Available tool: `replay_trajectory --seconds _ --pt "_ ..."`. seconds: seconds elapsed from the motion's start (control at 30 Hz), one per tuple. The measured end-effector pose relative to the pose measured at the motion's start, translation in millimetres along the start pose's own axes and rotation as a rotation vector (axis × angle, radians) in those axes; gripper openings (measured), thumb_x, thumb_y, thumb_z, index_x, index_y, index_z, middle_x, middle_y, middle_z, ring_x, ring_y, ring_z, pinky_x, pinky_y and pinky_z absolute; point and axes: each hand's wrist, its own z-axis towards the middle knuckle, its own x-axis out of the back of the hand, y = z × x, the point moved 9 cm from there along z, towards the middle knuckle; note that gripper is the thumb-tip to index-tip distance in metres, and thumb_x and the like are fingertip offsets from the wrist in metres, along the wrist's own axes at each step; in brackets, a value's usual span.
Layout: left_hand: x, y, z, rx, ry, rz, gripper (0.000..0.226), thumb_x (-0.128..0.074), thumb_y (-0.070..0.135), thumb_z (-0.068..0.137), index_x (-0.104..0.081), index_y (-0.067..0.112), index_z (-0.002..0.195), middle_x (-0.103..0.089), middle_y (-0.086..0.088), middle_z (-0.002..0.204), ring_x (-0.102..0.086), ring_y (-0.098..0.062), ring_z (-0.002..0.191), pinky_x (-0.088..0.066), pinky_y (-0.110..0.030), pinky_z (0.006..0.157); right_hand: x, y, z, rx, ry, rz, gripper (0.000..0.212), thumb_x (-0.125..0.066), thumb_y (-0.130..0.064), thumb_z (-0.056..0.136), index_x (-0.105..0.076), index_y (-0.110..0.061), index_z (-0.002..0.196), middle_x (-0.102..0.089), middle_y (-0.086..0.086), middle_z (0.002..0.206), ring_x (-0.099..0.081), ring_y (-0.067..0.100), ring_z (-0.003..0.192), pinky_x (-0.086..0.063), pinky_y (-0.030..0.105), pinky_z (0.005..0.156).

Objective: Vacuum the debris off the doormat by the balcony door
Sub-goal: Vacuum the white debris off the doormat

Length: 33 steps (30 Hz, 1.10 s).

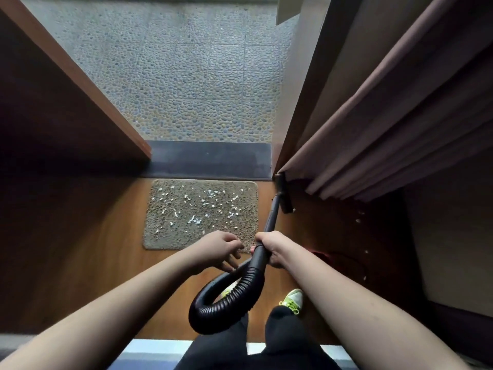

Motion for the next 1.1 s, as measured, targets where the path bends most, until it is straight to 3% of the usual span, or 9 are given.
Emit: replay_trajectory --seconds 0.1,0.2,0.37,0.47,0.67,0.77,0.9,1.0,1.1 --pt "12.0 -19.5 12.7 0.029 0.051 -0.136 0.019 -0.045 0.011 0.1 -0.062 0.004 0.103 -0.059 -0.009 0.082 -0.06 -0.017 0.062 -0.054 -0.024 0.055 -12.9 9.2 1.7 0.004 -0.02 -0.093 0.006 -0.048 -0.007 0.093 -0.046 -0.003 0.089 -0.055 0.006 0.041 -0.056 0.017 0.035 -0.051 0.028 0.046" --pt "25.8 -38.9 26.4 0.06 0.114 -0.246 0.017 -0.046 0.012 0.098 -0.063 0.01 0.095 -0.063 -0.01 0.086 -0.063 -0.018 0.067 -0.056 -0.028 0.065 -25.5 12.8 3.2 0.03 -0.053 -0.167 0.008 -0.05 -0.008 0.094 -0.046 -0.003 0.098 -0.056 0.011 0.056 -0.056 0.019 0.04 -0.051 0.031 0.05" --pt "36.8 -67.7 47.1 0.103 0.159 -0.313 0.018 -0.047 0.016 0.099 -0.063 0.009 0.104 -0.066 -0.01 0.093 -0.065 -0.018 0.07 -0.057 -0.029 0.071 -41.5 9.8 2.1 0.067 -0.093 -0.293 0.013 -0.051 -0.005 0.091 -0.039 -0.007 0.097 -0.052 0.014 0.062 -0.051 0.02 0.045 -0.048 0.033 0.051" --pt "39.8 -81.8 59.7 0.121 0.182 -0.353 0.021 -0.045 0.019 0.1 -0.061 0.008 0.11 -0.065 -0.009 0.092 -0.065 -0.017 0.07 -0.056 -0.028 0.069 -48.6 4.5 9.7 0.113 -0.077 -0.429 0.031 -0.051 -0.005 0.087 -0.038 -0.006 0.115 -0.052 0.017 0.068 -0.051 0.021 0.045 -0.049 0.031 0.047" --pt "50.0 -95.1 78.2 0.163 0.226 -0.49 0.032 -0.037 0.032 0.104 -0.054 0.007 0.116 -0.066 -0.009 0.097 -0.065 -0.015 0.076 -0.054 -0.024 0.065 -62.4 -28.8 6.8 0.285 -0.058 -0.74 0.062 -0.06 -0.01 0.086 -0.028 -0.016 0.139 -0.055 0.021 0.108 -0.061 0.028 0.06 -0.056 0.036 0.05" --pt "51.4 -91.2 85.5 0.155 0.229 -0.636 0.042 -0.039 0.044 0.103 -0.054 0.007 0.115 -0.068 -0.009 0.097 -0.068 -0.017 0.08 -0.057 -0.023 0.06 -62.5 -42.2 -8.4 0.359 -0.073 -0.841 0.069 -0.061 -0.013 0.087 -0.024 -0.022 0.145 -0.057 0.02 0.112 -0.063 0.027 0.063 -0.058 0.037 0.052" --pt "47.9 -66.8 96.2 0.081 0.177 -0.857 0.045 -0.045 0.053 0.097 -0.055 0.011 0.109 -0.069 -0.011 0.099 -0.069 -0.021 0.085 -0.058 -0.032 0.073 -62.5 -50.8 -31.4 0.425 -0.106 -0.917 0.078 -0.058 -0.014 0.089 -0.014 -0.03 0.15 -0.059 0.017 0.11 -0.066 0.026 0.067 -0.059 0.037 0.055" --pt "45.6 -44.1 99.9 0.029 0.149 -0.879 0.034 -0.057 0.044 0.095 -0.062 0.011 0.103 -0.069 -0.008 0.097 -0.069 -0.019 0.083 -0.058 -0.032 0.074 -62.0 -57.2 -43.9 0.483 -0.138 -0.831 0.065 -0.057 -0.01 0.089 -0.026 -0.027 0.144 -0.059 0.017 0.104 -0.062 0.024 0.061 -0.059 0.037 0.053" --pt "38.8 -28.5 101.2 0.018 0.114 -0.807 0.019 -0.065 0.025 0.092 -0.061 0.009 0.102 -0.069 -0.004 0.084 -0.069 -0.014 0.069 -0.058 -0.026 0.058 -60.8 -59.3 -47.7 0.502 -0.168 -0.784 0.061 -0.056 -0.012 0.091 -0.026 -0.026 0.143 -0.057 0.013 0.101 -0.058 0.018 0.057 -0.055 0.03 0.047"
